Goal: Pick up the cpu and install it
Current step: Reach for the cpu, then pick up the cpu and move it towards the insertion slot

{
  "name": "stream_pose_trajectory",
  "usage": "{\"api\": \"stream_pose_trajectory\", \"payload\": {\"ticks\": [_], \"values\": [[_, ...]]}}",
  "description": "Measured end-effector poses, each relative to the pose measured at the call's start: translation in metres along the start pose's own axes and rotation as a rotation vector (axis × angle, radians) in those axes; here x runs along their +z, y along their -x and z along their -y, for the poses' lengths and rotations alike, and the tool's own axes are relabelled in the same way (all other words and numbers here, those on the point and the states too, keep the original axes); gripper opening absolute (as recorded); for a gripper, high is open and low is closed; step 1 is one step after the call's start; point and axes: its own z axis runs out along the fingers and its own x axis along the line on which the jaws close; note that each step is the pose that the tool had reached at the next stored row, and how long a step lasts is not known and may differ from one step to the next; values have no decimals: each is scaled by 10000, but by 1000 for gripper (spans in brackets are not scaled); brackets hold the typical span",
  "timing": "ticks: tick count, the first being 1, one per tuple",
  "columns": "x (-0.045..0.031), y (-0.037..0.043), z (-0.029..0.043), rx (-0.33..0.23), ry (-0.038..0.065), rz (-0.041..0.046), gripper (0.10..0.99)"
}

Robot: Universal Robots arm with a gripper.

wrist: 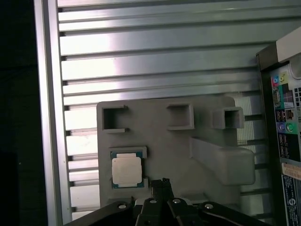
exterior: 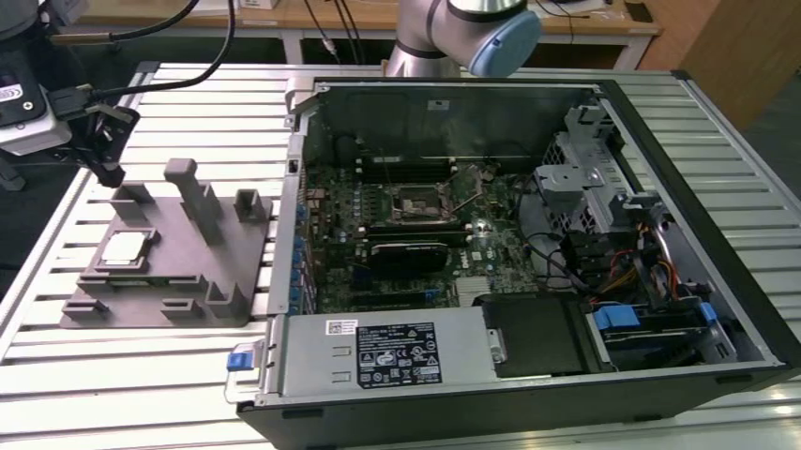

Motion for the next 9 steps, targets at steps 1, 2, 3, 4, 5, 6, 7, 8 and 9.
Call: {"api": "stream_pose_trajectory", "payload": {"ticks": [1,2,3,4,5,6,7,8,9], "values": [[1,-6,1,1,0,0,106],[2,-7,1,0,0,-1,106],[2,-7,1,0,0,-1,106],[2,-7,1,0,0,-1,106],[2,-11,1,1,0,0,106],[2,-15,2,1,1,0,106],[4,-16,2,1,1,1,106],[4,-17,2,1,0,0,106],[6,-20,2,2,0,0,106]]}}
